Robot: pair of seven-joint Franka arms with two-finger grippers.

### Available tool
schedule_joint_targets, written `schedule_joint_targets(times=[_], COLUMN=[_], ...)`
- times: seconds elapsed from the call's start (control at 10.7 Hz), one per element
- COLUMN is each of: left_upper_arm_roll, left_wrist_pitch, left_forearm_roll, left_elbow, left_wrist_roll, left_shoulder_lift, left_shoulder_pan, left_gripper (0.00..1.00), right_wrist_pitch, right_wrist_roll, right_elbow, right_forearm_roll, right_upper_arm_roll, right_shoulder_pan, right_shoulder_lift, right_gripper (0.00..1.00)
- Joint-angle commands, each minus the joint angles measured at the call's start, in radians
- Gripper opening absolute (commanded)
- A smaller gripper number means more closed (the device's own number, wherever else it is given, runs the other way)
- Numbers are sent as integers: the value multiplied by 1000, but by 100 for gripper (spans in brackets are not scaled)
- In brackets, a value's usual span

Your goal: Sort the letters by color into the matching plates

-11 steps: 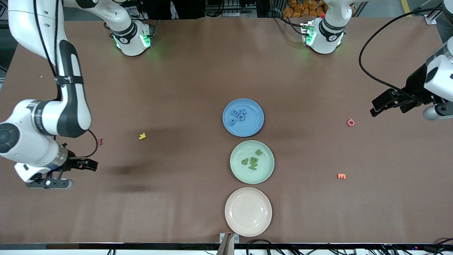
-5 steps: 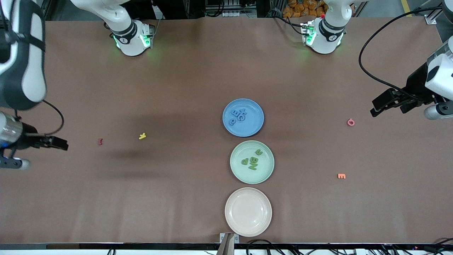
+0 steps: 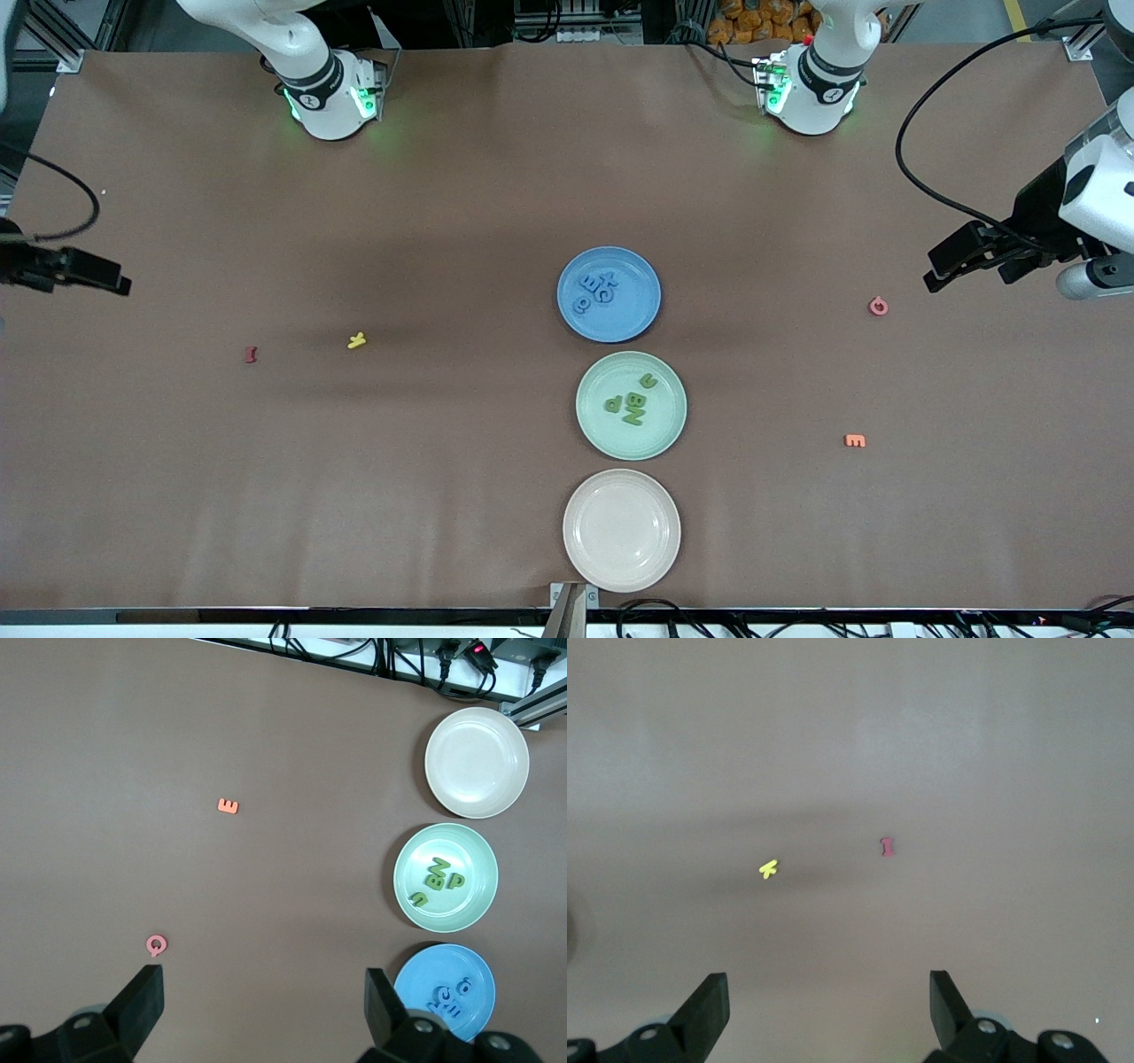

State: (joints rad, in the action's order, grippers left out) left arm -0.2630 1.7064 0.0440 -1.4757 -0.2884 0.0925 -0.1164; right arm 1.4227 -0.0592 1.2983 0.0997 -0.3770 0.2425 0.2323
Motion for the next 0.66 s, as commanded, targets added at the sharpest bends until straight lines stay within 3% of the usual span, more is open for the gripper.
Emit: schedule_joint_targets(times=[0.0, 0.28, 0.56], left_upper_arm_roll=[-1, -1, -1], left_wrist_pitch=[5, 5, 5], left_forearm_roll=[16, 16, 16], left_elbow=[1, 1, 1], left_wrist_roll=[14, 14, 12], left_shoulder_lift=[-4, -5, -4], left_shoulder_pan=[0, -2, -3], left_gripper=[100, 100, 100], right_wrist_pitch=[-112, -114, -9], right_wrist_roll=[41, 110, 113], right_elbow=[15, 86, 194], right_forearm_roll=[-9, -50, -89], right_upper_arm_roll=[16, 59, 69], right_shoulder_pan=[18, 23, 37], right_shoulder_lift=[-109, -178, -189], right_gripper=[100, 100, 100])
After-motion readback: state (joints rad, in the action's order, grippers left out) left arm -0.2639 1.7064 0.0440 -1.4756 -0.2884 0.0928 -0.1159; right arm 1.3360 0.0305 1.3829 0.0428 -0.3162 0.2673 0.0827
